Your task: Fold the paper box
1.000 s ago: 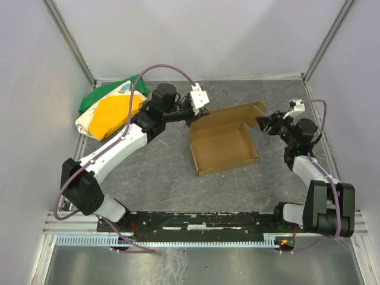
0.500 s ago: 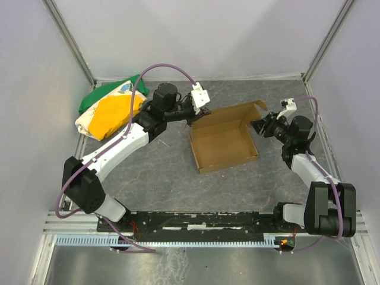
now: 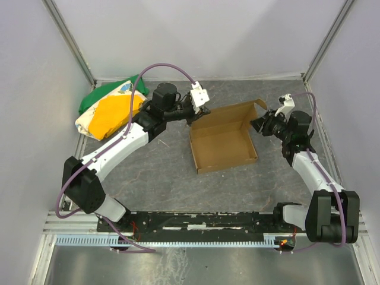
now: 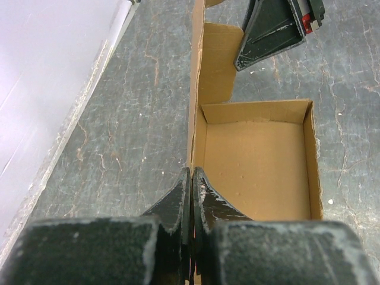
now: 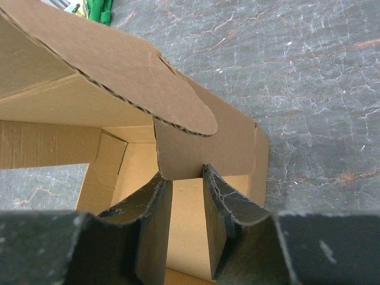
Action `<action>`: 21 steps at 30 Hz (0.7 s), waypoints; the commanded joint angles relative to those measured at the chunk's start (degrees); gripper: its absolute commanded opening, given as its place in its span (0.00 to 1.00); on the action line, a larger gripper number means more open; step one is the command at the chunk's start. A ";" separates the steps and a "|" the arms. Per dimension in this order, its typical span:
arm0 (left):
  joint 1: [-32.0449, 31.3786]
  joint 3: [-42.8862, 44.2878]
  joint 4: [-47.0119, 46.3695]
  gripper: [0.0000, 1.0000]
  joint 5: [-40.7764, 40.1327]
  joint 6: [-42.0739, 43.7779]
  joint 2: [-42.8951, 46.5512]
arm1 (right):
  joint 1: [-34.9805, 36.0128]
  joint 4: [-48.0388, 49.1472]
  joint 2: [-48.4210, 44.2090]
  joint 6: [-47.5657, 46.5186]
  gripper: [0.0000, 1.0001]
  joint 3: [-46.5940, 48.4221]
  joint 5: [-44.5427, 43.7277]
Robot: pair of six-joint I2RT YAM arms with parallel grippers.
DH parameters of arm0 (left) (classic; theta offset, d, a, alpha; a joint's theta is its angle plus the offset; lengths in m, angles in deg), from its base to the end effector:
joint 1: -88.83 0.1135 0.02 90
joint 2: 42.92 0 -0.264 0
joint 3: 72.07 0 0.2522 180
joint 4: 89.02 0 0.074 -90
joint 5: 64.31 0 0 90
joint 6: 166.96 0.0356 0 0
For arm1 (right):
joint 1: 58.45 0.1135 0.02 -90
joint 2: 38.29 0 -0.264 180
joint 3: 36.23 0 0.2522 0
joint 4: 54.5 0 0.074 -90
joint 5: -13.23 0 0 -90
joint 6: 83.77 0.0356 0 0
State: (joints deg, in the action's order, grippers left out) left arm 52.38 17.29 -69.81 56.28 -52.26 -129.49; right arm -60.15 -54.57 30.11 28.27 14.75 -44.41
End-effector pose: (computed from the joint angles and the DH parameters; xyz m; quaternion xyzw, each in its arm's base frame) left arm 0.2760 -0.2264 0.3597 0.5289 0.5847 -0.2693 0.5530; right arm 0.2632 0.0113 0.2522 -0.0020 0.7918 0.3215 0.5194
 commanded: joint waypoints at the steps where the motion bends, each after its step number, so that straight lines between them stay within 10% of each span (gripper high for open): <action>1: -0.11 2.09 -2.17 0.06 0.65 -1.81 -0.30 | 0.72 -0.48 -1.39 -0.22 0.33 4.57 -1.71; 21: -0.12 1.58 -2.23 0.17 -0.42 -5.27 -0.48 | 2.00 -2.15 0.55 1.59 0.29 5.04 -2.46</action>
State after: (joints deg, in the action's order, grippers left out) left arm 52.38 17.83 -71.10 53.09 -54.53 -130.21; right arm -58.68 -56.60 31.94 31.40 19.03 -46.88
